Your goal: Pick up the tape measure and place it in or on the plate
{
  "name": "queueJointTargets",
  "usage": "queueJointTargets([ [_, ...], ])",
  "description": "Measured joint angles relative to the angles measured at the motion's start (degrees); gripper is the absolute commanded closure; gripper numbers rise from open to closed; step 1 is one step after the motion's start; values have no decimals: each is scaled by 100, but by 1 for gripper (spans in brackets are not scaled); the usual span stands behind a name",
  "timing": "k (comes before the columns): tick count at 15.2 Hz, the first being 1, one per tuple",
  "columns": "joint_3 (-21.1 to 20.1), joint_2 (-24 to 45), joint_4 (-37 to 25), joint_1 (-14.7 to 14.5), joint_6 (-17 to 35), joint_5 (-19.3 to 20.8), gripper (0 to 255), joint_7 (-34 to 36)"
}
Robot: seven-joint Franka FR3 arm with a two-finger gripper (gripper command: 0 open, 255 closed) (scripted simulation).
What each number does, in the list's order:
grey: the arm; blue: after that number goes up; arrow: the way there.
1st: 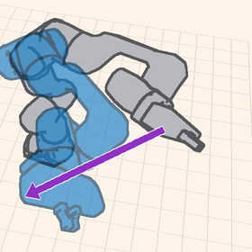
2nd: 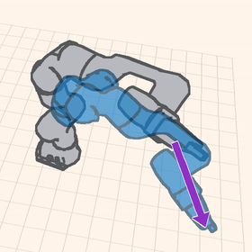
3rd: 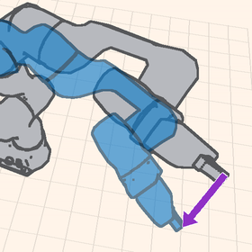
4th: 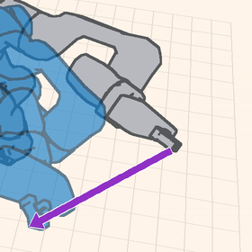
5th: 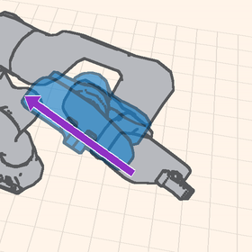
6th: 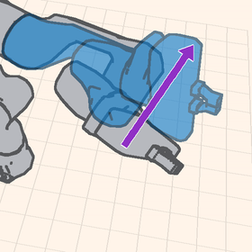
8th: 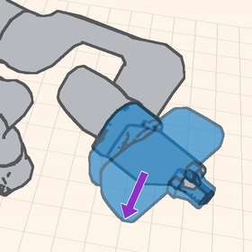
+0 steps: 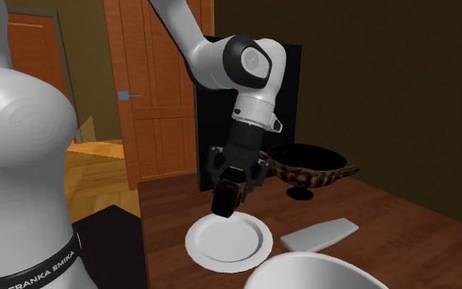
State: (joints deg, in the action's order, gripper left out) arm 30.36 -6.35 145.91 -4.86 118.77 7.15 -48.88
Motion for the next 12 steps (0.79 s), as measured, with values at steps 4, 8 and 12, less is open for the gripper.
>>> queueJointTargets([
  [4,32,335,40,-16,343,-145,255,-131],
  [8,38,663,90,-28,685,-316,255,-262],
  [12,11,1036,126,-33,1047,-539,255,-417],
])
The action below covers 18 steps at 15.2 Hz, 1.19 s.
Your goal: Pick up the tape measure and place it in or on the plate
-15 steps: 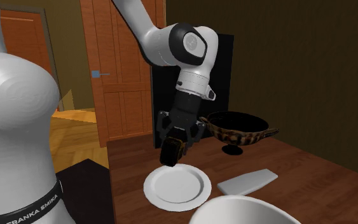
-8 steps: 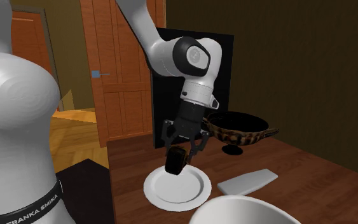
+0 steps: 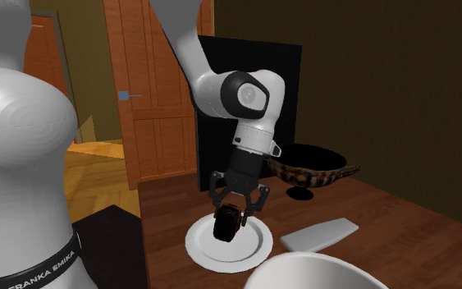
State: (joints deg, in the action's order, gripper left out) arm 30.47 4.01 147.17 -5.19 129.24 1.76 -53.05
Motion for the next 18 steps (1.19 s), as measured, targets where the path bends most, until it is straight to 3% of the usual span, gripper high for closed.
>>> queueJointTargets([
  [6,-11,77,-7,2,65,-51,255,-33],
  [7,-11,78,-7,2,65,-51,0,-34],
  [13,-10,78,-7,2,66,-51,0,-34],
  [18,18,-341,-371,-18,-657,177,0,135],
])
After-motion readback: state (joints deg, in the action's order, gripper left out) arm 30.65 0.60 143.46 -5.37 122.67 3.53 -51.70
